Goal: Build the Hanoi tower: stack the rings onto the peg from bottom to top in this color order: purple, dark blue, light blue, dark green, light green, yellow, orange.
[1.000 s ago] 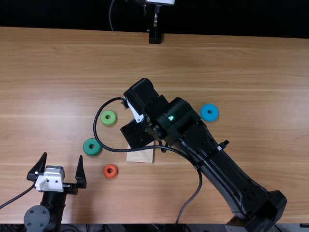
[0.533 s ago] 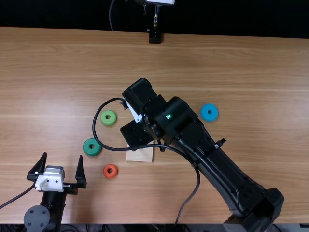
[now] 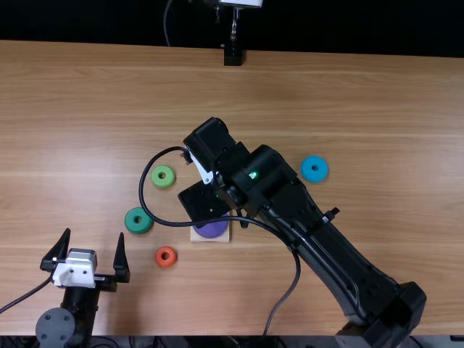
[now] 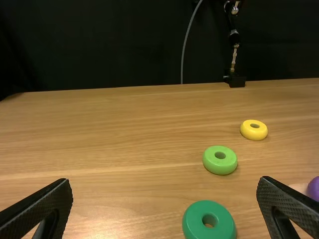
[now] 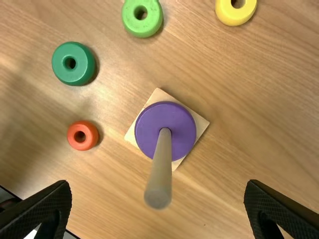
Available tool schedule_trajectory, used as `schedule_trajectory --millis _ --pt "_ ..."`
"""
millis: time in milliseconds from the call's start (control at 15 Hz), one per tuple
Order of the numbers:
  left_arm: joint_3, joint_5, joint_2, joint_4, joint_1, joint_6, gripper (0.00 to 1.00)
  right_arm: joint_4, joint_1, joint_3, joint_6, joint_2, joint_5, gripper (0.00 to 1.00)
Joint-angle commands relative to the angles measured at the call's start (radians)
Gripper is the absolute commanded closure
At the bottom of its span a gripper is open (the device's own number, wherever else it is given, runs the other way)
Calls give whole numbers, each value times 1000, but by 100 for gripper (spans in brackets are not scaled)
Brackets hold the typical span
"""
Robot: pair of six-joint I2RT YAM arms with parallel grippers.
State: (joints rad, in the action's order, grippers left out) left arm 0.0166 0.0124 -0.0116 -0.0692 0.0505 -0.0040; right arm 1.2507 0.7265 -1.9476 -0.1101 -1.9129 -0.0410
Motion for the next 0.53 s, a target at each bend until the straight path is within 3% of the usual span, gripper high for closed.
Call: schedule_trajectory --millis 0,200,333,467 --pt "-17 17 12 -23 -3 4 0 -5 7 -8 -6 -11 2 0" --pt "-17 17 12 -23 -3 4 0 -40 4 -11 -4 -9 2 0" --pt "-17 17 12 -23 -3 4 0 -160 -7 -2 1 -9 4 0" --pt "-17 17 12 -21 -3 4 0 -268 -82 13 7 -6 6 0"
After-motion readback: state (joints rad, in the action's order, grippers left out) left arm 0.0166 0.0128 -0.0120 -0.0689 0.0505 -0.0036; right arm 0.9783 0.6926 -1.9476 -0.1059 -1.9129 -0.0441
